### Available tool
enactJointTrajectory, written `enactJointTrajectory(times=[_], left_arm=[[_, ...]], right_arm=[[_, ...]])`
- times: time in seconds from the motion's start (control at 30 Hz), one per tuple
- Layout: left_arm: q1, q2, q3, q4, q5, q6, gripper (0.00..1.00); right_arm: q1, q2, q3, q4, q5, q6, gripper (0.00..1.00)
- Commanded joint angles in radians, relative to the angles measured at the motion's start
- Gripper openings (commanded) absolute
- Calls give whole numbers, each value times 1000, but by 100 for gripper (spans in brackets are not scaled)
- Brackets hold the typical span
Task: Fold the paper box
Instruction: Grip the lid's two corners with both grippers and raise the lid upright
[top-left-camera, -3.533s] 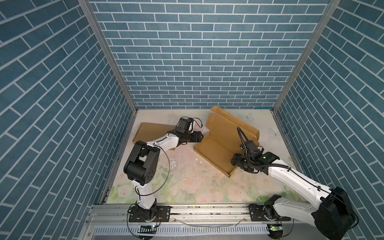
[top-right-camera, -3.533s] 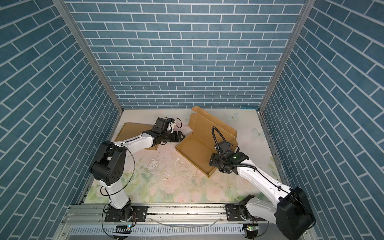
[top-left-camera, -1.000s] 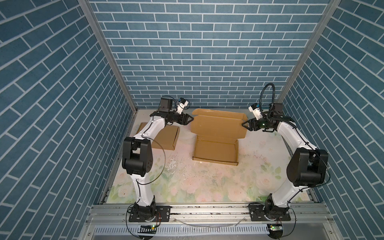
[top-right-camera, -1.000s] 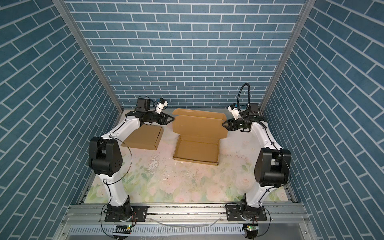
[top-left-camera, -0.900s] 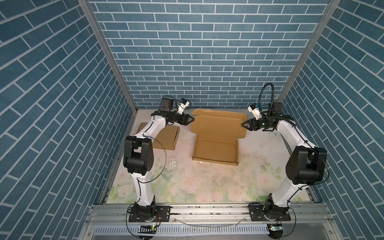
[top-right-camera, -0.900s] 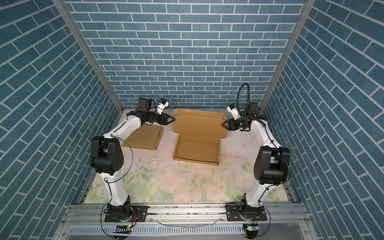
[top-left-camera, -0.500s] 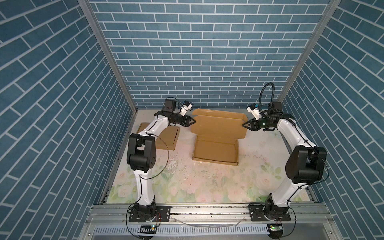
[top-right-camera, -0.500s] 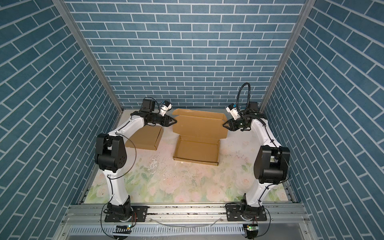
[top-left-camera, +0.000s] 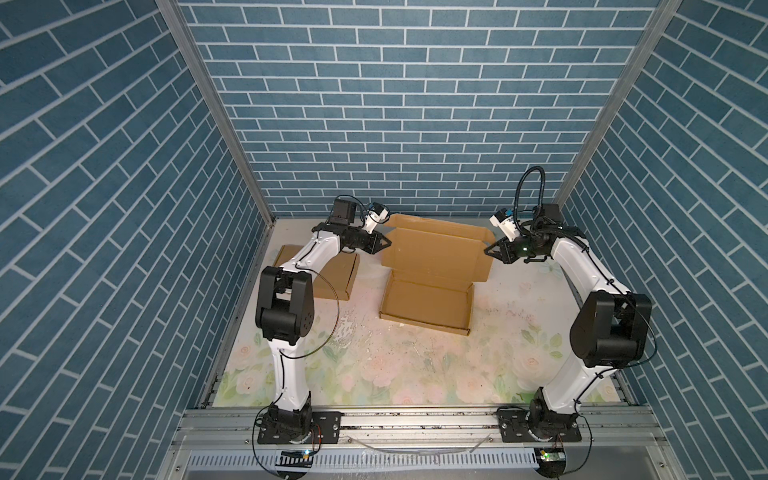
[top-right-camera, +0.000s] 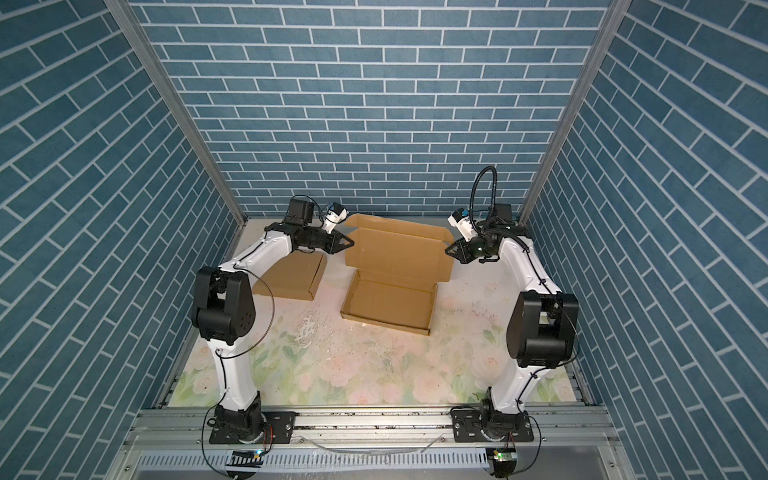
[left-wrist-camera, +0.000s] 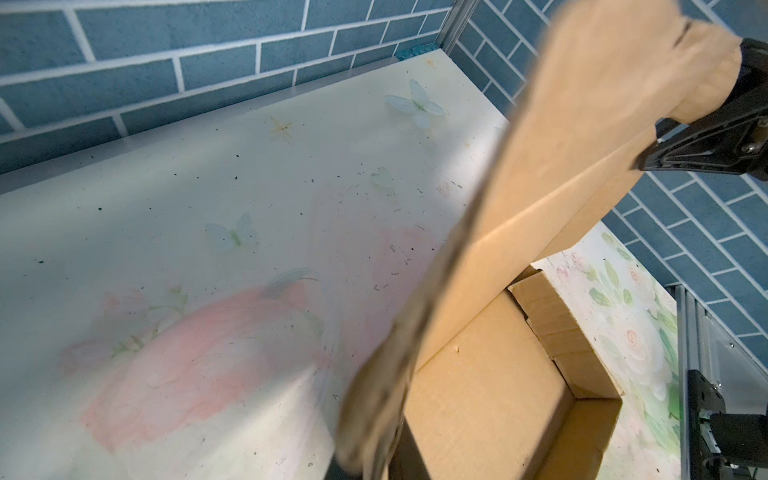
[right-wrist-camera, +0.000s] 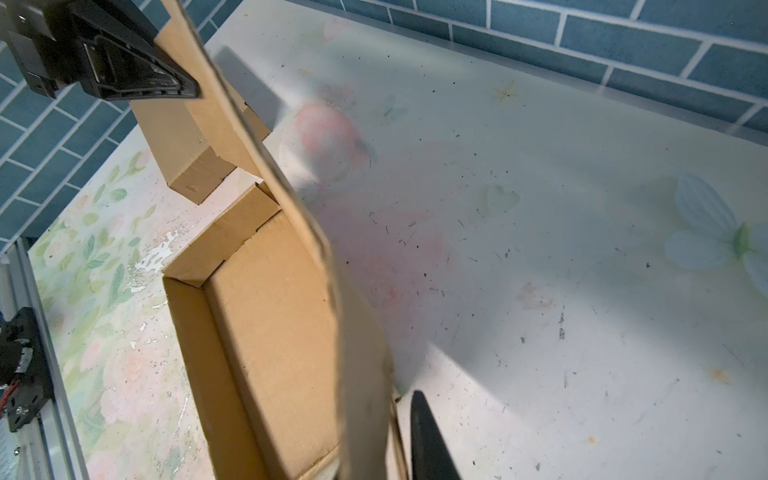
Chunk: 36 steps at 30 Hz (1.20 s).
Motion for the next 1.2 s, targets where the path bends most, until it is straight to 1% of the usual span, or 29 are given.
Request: enactJointTrajectory(times=[0.0, 0.1, 0.2, 0.27, 0.37, 0.4, 0.5, 0.6, 0.7, 0.87, 1.07, 1.17], left_arm=[[-4, -55, -49, 53, -31, -34, 9], [-7, -96, -115, 144, -59, -78, 6], [-16, -138, -185, 238, -94, -118, 3], [-27, -166, -234, 303, -142, -134, 2], [-36, -200, -290, 383, -207, -164, 2], [-38, -210, -306, 404, -224, -173, 2], [-39, -253, -364, 481, -293, -200, 2], [-39, -301, -444, 599, -352, -254, 2], [-48, -341, -522, 706, -401, -296, 2], [-79, -379, -604, 791, -470, -294, 2], [-119, -399, -677, 871, -562, -272, 2], [-146, -409, -724, 923, -601, -257, 2]], right_arm=[[21, -39, -26, 51, 39, 20, 7], [38, -82, -87, 157, 78, 112, 0], [66, -134, -156, 286, 115, 208, 0], [93, -164, -188, 359, 160, 267, 0], [134, -196, -217, 435, 218, 324, 0], [142, -203, -220, 447, 222, 334, 0], [166, -219, -218, 479, 283, 381, 0], [200, -230, -234, 523, 365, 428, 0], [242, -250, -277, 596, 489, 461, 0], [301, -268, -338, 683, 680, 521, 0], [369, -297, -433, 779, 838, 602, 0], [405, -312, -483, 828, 885, 635, 0]])
